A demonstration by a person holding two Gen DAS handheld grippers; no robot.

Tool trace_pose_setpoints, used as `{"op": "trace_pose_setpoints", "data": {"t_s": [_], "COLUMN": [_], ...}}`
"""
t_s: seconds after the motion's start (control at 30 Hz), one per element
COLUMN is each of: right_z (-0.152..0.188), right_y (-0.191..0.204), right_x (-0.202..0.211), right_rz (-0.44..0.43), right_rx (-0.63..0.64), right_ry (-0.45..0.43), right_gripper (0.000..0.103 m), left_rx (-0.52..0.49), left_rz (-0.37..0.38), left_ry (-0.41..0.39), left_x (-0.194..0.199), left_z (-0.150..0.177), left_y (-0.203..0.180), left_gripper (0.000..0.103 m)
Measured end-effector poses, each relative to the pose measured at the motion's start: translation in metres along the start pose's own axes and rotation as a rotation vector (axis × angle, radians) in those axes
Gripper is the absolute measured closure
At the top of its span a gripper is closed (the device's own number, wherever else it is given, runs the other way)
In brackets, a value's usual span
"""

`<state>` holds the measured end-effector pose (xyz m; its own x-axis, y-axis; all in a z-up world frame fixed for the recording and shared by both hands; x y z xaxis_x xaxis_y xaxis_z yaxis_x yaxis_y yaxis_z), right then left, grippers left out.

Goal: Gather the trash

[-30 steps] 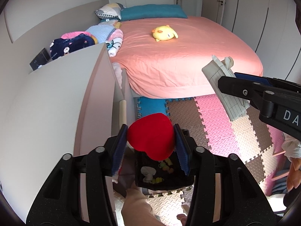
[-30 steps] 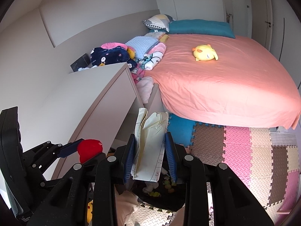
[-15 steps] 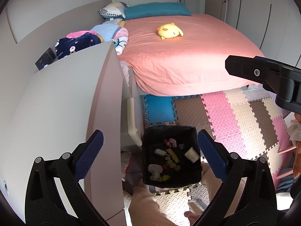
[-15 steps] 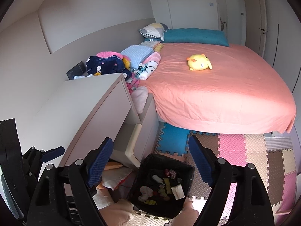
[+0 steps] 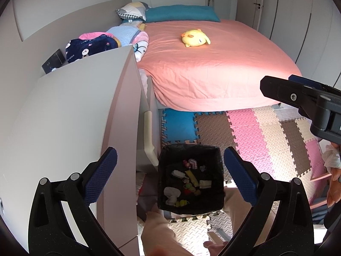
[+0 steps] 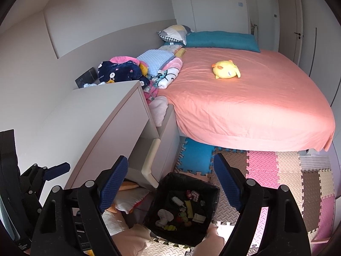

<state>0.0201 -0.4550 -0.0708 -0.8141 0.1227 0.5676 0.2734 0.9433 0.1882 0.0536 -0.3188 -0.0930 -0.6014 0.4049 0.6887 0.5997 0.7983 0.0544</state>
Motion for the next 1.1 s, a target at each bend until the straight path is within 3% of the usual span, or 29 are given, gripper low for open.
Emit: {"op": "trace_pose_setpoints", "data": {"t_s": [1.1], "right_z": [0.0009], "right_y": [-0.0046], "right_x": [0.0043], "right_rz": [0.009], "right_rx": [-0.001], "right_ry": [-0.007], "right_gripper": [0.02], "left_rx": [0.022], "left_rz": [-0.013], "left_ry": [-0.006], "left_x": [0.0035], "left_z": [-0.0041], "left_y": [0.0034], "left_gripper": [0.006]}}
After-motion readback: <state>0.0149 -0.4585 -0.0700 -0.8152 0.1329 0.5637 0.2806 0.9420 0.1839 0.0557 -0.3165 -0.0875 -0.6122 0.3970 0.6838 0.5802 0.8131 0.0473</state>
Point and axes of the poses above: each gripper's, at about its wrist camera, not at the fingertips, and x roughly against the way its jaws point, y to its left, z to its underside, the point moved 8 cm from there along -x, roughly the way its jaws point, and after that the axes turned 9 degrees about -y, right-handed, at the moved point
